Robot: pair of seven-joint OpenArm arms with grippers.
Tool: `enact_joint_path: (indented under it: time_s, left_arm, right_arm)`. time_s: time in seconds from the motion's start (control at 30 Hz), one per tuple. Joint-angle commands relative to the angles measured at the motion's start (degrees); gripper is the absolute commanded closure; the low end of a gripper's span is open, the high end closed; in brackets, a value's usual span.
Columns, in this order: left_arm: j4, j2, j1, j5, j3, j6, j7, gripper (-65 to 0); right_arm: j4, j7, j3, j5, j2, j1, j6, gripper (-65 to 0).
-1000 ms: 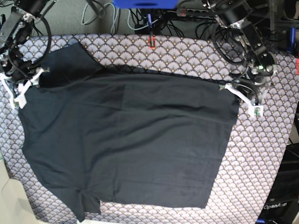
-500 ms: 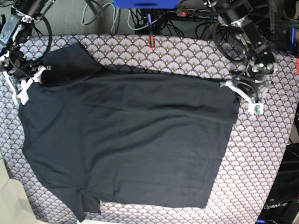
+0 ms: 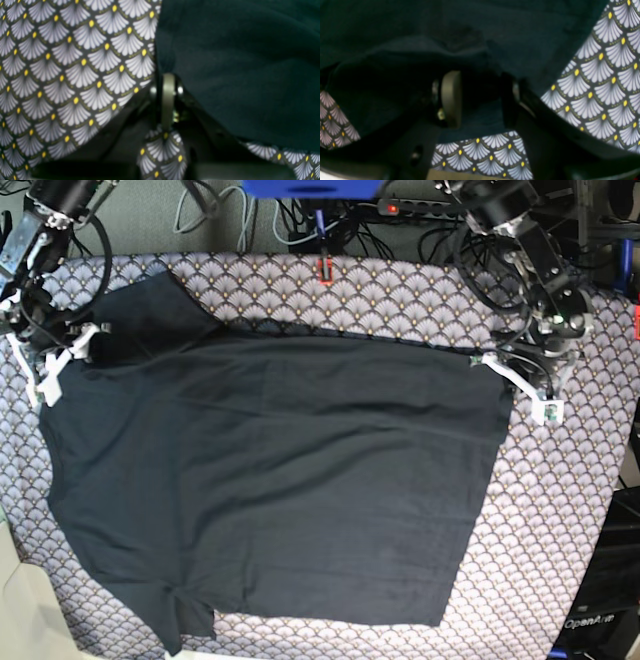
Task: Fold the T-shirt properly
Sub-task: 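Drag the held shoulders further toward the hem, folding the shirt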
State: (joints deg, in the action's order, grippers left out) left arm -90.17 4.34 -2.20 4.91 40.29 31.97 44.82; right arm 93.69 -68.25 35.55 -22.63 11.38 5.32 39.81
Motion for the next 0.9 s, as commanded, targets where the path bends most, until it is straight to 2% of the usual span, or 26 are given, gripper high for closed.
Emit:
enact_joint_path:
  time_s: [0.0,0.13,0.3,0.4,0.63,0.87]
  left_arm:
    - [-1.3,-0.25,0.57,-0.64,-0.07,0.08,-1.08,0.0]
    - [-1.3,-0.25,0.57,-0.64,-0.07,0.08,-1.08,0.0]
    - [-1.3,-0.25,0.48,-0.64,0.28,0.08,-1.08,0.0]
    - [-1.3,-0.34,0.48,-0.64,0.28,0.08,-1.08,0.0]
    - [-1.39,-0.25,0.83,-0.91,-0.07,0.08,-1.08,0.0]
    - [-3.06,-0.25,3.74,-1.08,-0.07,-0.01,-0.47,0.0]
  right_arm:
    - [0.77,1.04,-1.04,-0.62,0.71,-0.53,0.19,-26.5]
    - [0.77,3.5,-4.3,-0.62,0.18,0.08,0.19,-24.2]
    - [1.12,5.0,-7.73,-0.62,-0.26,0.79,0.19,-10.2]
    - [1.21,5.0,-9.4,-0.62,-0.08,0.79,0.19,-5.6]
    - [5.87,5.08,-9.04,-0.62,0.27,0.26,0.19,-5.1]
    - [8.07,4.38,-9.04,-0.62,3.26,-3.87,0.19,-5.1]
